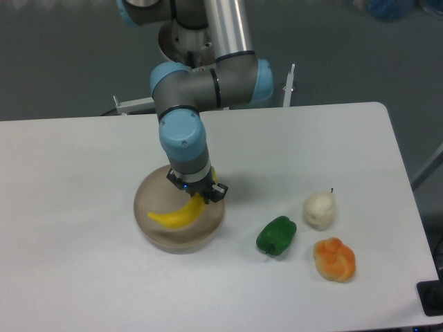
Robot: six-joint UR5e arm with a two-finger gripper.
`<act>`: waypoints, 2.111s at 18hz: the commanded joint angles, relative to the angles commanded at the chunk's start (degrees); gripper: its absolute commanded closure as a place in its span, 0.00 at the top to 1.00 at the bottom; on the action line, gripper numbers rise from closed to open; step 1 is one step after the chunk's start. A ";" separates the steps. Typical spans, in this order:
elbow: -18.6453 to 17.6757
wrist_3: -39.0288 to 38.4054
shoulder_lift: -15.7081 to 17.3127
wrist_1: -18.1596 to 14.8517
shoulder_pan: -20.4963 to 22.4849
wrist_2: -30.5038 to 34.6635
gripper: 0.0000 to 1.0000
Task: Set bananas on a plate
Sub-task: 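Lower the banana onto the plate and open the gripper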
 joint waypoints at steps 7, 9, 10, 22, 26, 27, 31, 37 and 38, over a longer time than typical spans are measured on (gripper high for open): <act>0.18 -1.06 -1.76 0.09 -1.15 0.17 0.30; 0.09 -0.98 -2.29 0.17 -1.41 0.35 0.30; 0.09 -0.98 -2.46 0.18 -1.41 0.44 0.30; 0.00 -0.54 -3.25 0.35 -1.59 0.62 0.31; 0.00 -0.36 -3.25 0.35 -1.85 0.70 0.31; -0.09 -0.36 -3.34 0.35 -1.85 0.70 0.31; 0.09 -0.36 -3.34 0.44 -1.85 0.62 0.47; 1.14 -0.71 -2.20 0.26 -1.59 0.62 0.97; 1.40 -0.63 -2.03 0.18 -1.41 0.62 1.00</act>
